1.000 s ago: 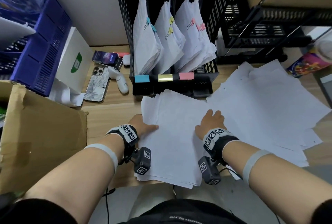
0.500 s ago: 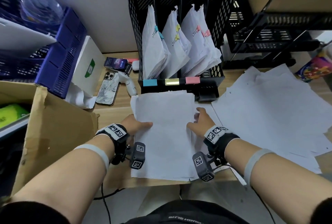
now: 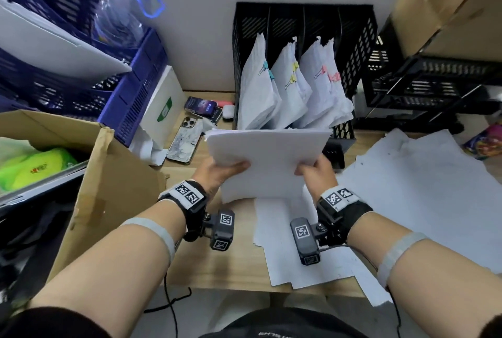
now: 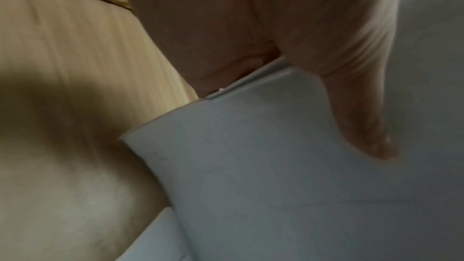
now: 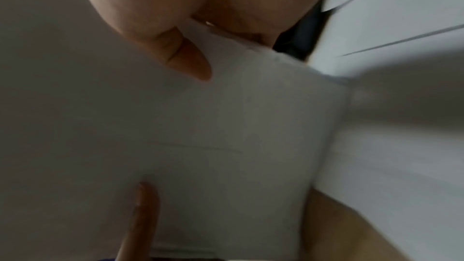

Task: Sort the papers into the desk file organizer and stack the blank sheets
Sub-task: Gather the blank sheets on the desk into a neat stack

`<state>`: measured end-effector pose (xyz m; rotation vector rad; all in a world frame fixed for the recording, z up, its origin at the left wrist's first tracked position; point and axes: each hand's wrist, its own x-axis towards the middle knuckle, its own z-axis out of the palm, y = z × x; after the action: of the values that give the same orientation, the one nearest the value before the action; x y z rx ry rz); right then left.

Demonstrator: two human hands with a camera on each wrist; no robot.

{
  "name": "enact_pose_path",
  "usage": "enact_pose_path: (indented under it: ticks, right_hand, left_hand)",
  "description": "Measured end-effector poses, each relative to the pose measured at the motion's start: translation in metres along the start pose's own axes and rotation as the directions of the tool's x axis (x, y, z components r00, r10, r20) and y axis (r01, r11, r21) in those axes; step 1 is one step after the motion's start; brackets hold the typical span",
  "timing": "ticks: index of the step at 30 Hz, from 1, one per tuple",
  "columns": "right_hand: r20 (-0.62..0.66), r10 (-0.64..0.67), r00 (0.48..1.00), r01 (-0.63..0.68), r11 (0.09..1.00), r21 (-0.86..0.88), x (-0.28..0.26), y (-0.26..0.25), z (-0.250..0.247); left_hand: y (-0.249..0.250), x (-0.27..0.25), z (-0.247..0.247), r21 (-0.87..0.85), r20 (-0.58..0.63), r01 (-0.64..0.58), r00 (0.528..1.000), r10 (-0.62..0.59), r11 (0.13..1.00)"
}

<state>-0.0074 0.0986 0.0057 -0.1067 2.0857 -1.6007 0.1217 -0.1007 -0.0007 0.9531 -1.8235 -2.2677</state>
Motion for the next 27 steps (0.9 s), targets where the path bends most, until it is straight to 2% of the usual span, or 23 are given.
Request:
enact_pose_path:
  ticks: [2, 4, 9, 15, 18, 21, 24, 27]
  right_hand:
    - [0.065, 0.047, 0.997, -0.043, 0.997, -0.07, -0.005, 0.012, -0.003]
    - [0.057, 0.063, 0.996, -0.055, 0.99, -0.127, -0.006, 0.019, -0.009]
    - [-0.105, 0.075, 0.992, -0.088, 0.988, -0.129, -0.006, 0.022, -0.049]
    - [-0.303, 0.1, 0.948, -0.16, 0.97, -0.182, -0.019, 0.046, -0.144]
    - [-0.352, 0.103, 0.93, -0.168, 0.973, -0.158, -0.029, 0.06, -0.194]
    - [-0.356, 0.172, 0.919, -0.227, 0.967, -0.118, -0.037, 0.074, -0.236]
    - [-0.413, 0.288, 0.864, -0.328, 0.944, -0.028, -0.037, 0.096, -0.276]
    - [-0.429, 0.497, 0.754, -0.519, 0.852, 0.075, -0.034, 0.121, -0.312]
  left_hand:
    - [-0.008, -0.001, 0.005, 0.046, -0.03, 0.023, 0.999, -0.022, 0.999]
    - [-0.007, 0.001, 0.013, 0.071, -0.026, 0.038, 0.999, -0.036, 0.997]
    - [0.014, 0.02, 0.053, 0.09, 0.135, 0.002, 0.991, -0.014, 0.996]
    - [0.018, 0.039, 0.147, 0.252, 0.347, 0.015, 0.932, -0.105, 0.968]
    - [0.012, 0.053, 0.198, 0.383, 0.416, -0.067, 0.903, -0.107, 0.921]
    - [0.002, 0.07, 0.248, 0.549, 0.395, -0.17, 0.916, -0.075, 0.819]
    - [-0.011, 0.085, 0.291, 0.645, 0.385, -0.197, 0.918, -0.092, 0.738]
    - [-0.032, 0.096, 0.324, 0.71, 0.36, -0.116, 0.908, -0.215, 0.695]
